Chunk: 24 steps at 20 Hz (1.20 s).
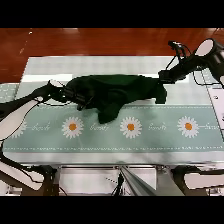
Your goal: Fold the shirts.
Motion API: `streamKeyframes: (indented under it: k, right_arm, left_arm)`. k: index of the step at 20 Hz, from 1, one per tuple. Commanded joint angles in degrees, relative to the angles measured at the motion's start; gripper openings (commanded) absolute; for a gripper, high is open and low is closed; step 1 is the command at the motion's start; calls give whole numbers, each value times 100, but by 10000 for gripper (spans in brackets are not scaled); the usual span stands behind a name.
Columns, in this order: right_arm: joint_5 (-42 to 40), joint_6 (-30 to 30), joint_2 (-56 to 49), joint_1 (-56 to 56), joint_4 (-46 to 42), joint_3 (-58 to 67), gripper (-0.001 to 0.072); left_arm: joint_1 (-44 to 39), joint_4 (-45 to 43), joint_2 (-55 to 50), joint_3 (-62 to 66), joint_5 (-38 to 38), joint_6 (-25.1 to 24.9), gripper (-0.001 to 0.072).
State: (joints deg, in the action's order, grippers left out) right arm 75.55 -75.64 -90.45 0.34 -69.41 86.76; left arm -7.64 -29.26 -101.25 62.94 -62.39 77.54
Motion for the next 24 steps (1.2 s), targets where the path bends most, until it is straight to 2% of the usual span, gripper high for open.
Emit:
streamKeyframes:
  k: [1,5,9,11,13,14,16,20,24]
  right_arm:
    - [20,11,2,0,7,2,21]
    - [-105,11,389,0,162,4,21]
    - [-302,11,1554,0,-24,238,21]
    - [-640,-26,2332,0,-328,341,21]
    - [-1156,-264,3174,0,-807,341,21]
    - [-1384,-584,3585,0,-1023,339,21]
    - [-1537,-1001,4251,0,-1047,341,21]
    - [-1502,-1193,5254,0,-1130,339,22]
    - [-1255,-1357,5917,0,-1390,341,22]
  left_arm:
    - [168,227,317,17,-125,-363,25]
    - [330,227,2006,37,-376,-841,25]
    - [1016,225,4360,691,-367,-894,25]
    - [1685,168,5335,1335,15,-881,25]
    - [2361,-197,6028,1939,564,-588,25]
    - [2660,-334,6255,2197,702,-407,25]
    - [3110,-332,6583,2664,505,-302,25]
    - [3226,-382,6977,3287,-297,-184,25]
    - [3226,-1064,7093,3915,-872,-149,25]
